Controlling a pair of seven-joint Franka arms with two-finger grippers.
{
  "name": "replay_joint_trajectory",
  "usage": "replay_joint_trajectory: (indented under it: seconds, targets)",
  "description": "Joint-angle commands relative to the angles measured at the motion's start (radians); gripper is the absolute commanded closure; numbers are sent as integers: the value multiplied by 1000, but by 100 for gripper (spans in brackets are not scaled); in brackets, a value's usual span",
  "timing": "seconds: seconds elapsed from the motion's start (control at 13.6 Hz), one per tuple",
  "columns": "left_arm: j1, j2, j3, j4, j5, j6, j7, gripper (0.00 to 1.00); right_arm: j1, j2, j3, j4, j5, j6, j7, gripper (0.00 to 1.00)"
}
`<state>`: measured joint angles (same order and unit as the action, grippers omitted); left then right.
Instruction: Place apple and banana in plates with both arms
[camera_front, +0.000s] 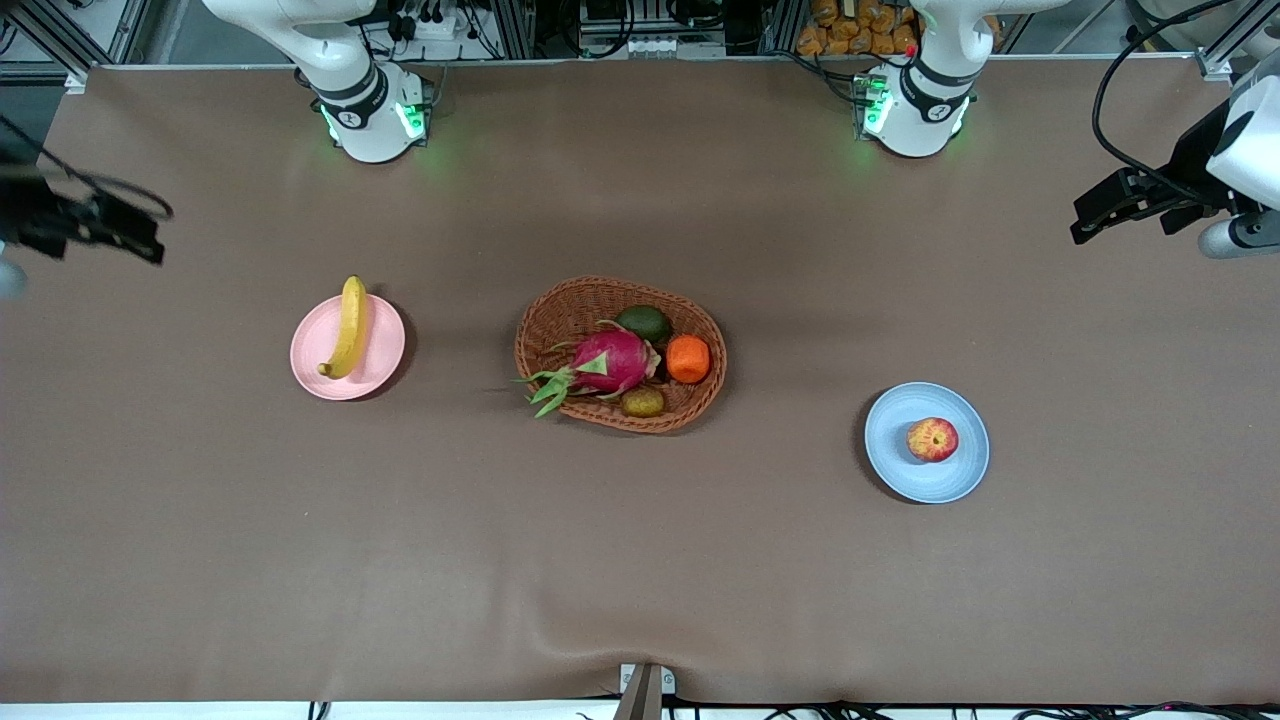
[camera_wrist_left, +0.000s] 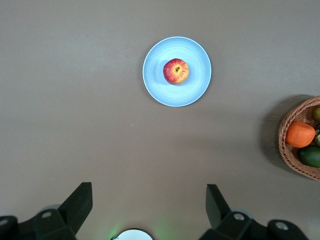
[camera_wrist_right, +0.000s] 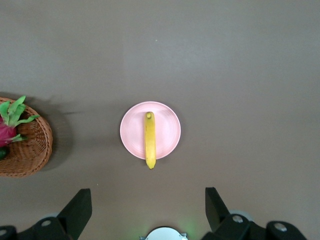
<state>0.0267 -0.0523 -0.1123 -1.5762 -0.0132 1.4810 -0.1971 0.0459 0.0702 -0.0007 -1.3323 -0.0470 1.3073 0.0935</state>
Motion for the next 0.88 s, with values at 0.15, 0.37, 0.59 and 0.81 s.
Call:
replay_joint_trajectory:
  seconds: [0.15,0.37,0.59,0.81]
  targets:
    - [9,-23,3,-5,-13,-13,16,0,-18,-227,7,-332,-19,133,15,0]
    - [10,-21,10,1,-13,-16,21,0,-23,-172,7,-259,-46,135,2,0]
    - [10,-17,10,10,-13,-16,21,0,-29,-121,4,-190,-48,133,3,0]
    - [9,-11,8,22,-10,-16,18,0,-49,-121,4,-189,-39,132,3,0]
